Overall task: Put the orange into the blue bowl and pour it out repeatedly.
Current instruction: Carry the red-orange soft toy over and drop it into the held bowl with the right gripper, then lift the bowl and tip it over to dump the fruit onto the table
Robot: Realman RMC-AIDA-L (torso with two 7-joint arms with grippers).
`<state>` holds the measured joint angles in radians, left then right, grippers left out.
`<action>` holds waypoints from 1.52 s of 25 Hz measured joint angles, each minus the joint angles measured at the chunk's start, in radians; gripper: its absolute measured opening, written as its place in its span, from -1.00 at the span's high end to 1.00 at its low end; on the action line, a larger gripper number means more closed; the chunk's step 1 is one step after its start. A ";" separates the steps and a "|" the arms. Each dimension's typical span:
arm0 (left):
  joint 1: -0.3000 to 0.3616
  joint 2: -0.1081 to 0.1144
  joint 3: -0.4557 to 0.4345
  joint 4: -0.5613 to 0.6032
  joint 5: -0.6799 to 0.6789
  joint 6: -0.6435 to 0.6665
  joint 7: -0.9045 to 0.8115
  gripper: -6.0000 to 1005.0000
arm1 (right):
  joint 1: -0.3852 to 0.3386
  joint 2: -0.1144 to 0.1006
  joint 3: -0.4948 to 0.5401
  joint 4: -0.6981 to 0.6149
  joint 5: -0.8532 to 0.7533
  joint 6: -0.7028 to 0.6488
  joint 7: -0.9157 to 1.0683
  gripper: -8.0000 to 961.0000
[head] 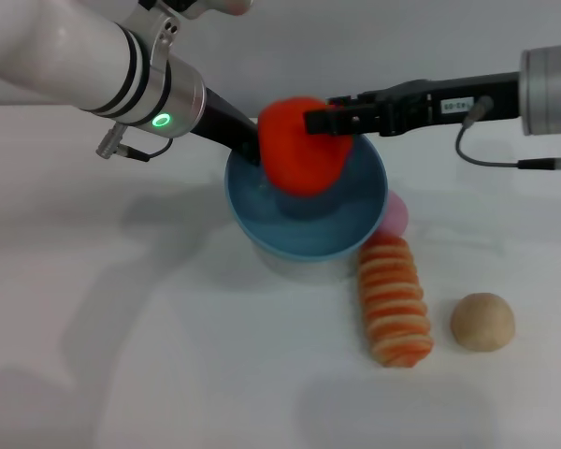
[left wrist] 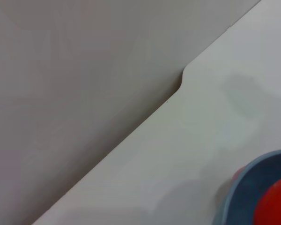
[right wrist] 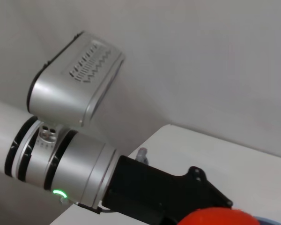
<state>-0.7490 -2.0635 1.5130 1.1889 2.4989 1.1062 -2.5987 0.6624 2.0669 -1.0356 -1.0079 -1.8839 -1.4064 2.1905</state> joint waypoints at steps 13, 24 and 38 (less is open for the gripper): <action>0.004 0.001 0.001 0.001 0.007 -0.029 0.009 0.99 | -0.145 0.003 0.164 -0.072 0.088 -0.026 -0.082 -0.26; 0.023 0.002 0.097 0.150 0.169 -0.099 0.031 0.99 | -0.281 -0.001 0.371 0.187 0.187 -0.020 -0.364 -0.26; 0.307 0.001 0.434 0.460 0.390 -0.475 0.194 0.99 | -0.301 -0.006 0.419 0.281 0.204 -0.009 -0.421 -0.26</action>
<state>-0.4417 -2.0622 1.9467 1.6487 2.8886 0.6311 -2.4051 0.3610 2.0607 -0.6163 -0.7270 -1.6798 -1.4157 1.7695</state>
